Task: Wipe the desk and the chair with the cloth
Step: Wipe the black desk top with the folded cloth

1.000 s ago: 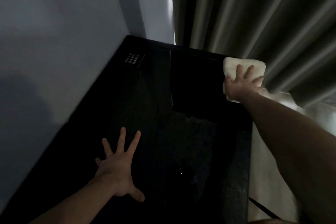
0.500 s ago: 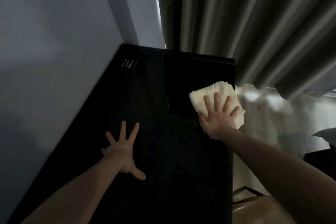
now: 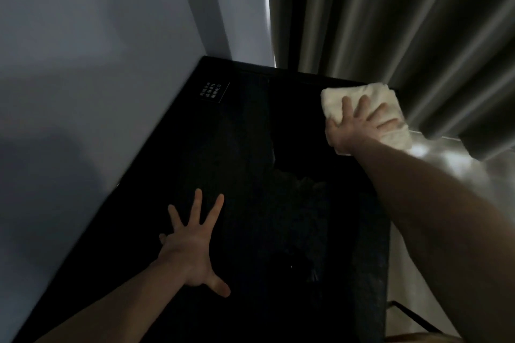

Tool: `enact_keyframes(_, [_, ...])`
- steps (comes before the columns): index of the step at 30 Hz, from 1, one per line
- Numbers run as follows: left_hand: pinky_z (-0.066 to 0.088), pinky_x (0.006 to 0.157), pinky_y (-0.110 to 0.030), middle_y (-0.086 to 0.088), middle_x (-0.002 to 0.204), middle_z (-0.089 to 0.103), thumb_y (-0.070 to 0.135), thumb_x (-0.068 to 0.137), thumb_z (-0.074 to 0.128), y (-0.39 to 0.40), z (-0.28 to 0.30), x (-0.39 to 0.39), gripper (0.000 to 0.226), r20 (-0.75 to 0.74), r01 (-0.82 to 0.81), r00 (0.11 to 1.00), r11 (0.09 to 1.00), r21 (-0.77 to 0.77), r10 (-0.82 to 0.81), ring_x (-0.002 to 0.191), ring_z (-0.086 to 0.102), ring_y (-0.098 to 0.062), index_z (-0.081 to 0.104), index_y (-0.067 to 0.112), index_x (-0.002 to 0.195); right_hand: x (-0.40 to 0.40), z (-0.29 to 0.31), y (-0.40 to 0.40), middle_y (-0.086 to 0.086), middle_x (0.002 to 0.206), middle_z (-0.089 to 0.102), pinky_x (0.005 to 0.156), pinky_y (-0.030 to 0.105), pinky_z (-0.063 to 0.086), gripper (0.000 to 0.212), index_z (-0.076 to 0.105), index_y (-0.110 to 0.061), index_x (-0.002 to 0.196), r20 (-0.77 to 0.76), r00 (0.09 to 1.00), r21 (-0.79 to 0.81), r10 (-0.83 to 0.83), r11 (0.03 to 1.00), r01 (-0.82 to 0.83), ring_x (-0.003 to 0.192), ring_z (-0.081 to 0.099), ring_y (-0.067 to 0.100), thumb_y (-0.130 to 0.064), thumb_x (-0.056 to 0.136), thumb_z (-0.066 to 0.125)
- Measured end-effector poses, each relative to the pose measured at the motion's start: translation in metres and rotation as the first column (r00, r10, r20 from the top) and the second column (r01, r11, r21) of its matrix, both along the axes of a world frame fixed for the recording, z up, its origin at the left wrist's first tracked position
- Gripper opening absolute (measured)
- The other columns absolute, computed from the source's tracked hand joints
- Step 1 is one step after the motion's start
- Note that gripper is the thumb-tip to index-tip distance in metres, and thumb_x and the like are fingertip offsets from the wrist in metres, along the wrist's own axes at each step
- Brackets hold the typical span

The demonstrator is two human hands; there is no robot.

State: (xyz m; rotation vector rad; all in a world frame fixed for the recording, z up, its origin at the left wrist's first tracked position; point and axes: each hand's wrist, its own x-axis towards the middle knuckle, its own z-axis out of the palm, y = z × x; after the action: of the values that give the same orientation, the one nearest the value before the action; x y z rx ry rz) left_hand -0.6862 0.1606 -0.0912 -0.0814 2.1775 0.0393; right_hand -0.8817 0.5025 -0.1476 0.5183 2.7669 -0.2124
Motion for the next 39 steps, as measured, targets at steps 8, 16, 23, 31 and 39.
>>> enact_keyframes(8, [0.011,0.120,-0.077,0.008,0.144,-0.064,0.065,0.041,0.099,-0.001,0.000,0.001,0.175,-0.010,-0.005,1.000,1.000,-0.013,0.005,0.146,-0.038,-0.050,-0.048,0.060,0.136,0.004,0.001,0.000,0.004,0.176,-0.019,0.111,0.085,-0.010,0.076,-0.012,-0.038,0.167,0.018,0.999,-0.004,0.046,0.999,-0.046,0.156,-0.020,0.052,-0.068,0.101,0.013])
enact_keyframes(16, [0.030,0.124,-0.054,0.007,0.171,-0.025,0.074,0.063,0.085,-0.002,0.006,0.057,0.146,-0.284,-0.043,0.958,0.999,-0.007,0.039,0.161,-0.006,-0.033,-0.015,0.040,0.164,0.119,0.002,-0.031,0.006,0.175,-0.020,0.111,0.083,-0.013,0.076,-0.012,-0.036,0.167,0.019,0.985,-0.036,0.173,0.984,-0.173,0.156,-0.021,0.051,-0.067,0.103,0.014])
enact_keyframes(23, [0.020,0.129,-0.043,0.004,0.176,-0.003,0.068,0.092,0.064,-0.005,0.017,0.160,0.104,-0.327,0.004,0.945,0.993,0.115,0.034,0.161,0.007,-0.025,0.002,0.032,0.168,0.266,0.004,-0.075,0.009,0.174,-0.021,0.113,0.082,-0.012,0.080,-0.013,-0.034,0.166,0.016,0.953,-0.069,0.303,0.951,-0.301,0.155,-0.021,0.054,-0.070,0.098,0.008])
enact_keyframes(31, [0.011,0.131,-0.047,0.000,0.174,-0.017,0.057,0.094,0.068,-0.048,0.028,0.327,0.106,-0.218,0.025,0.976,0.997,0.076,-0.008,0.161,-0.004,-0.031,-0.004,0.031,0.168,0.442,0.014,-0.128,0.012,0.168,-0.037,0.112,0.082,-0.014,0.087,-0.027,-0.032,0.162,0.147,0.860,-0.137,0.489,0.871,-0.472,0.149,-0.033,0.056,-0.073,0.094,0.008])
enact_keyframes(39, [0.018,0.128,-0.057,-0.004,0.172,-0.024,0.059,0.084,0.078,-0.086,0.038,0.377,0.124,-0.134,-0.117,0.984,0.993,-0.012,0.115,0.160,-0.006,-0.040,-0.010,0.032,0.166,0.506,0.023,-0.144,0.007,0.165,-0.044,0.113,0.079,-0.019,0.087,-0.029,-0.038,0.160,0.225,0.842,-0.207,0.491,0.868,-0.451,0.147,-0.043,0.048,-0.073,0.101,0.024])
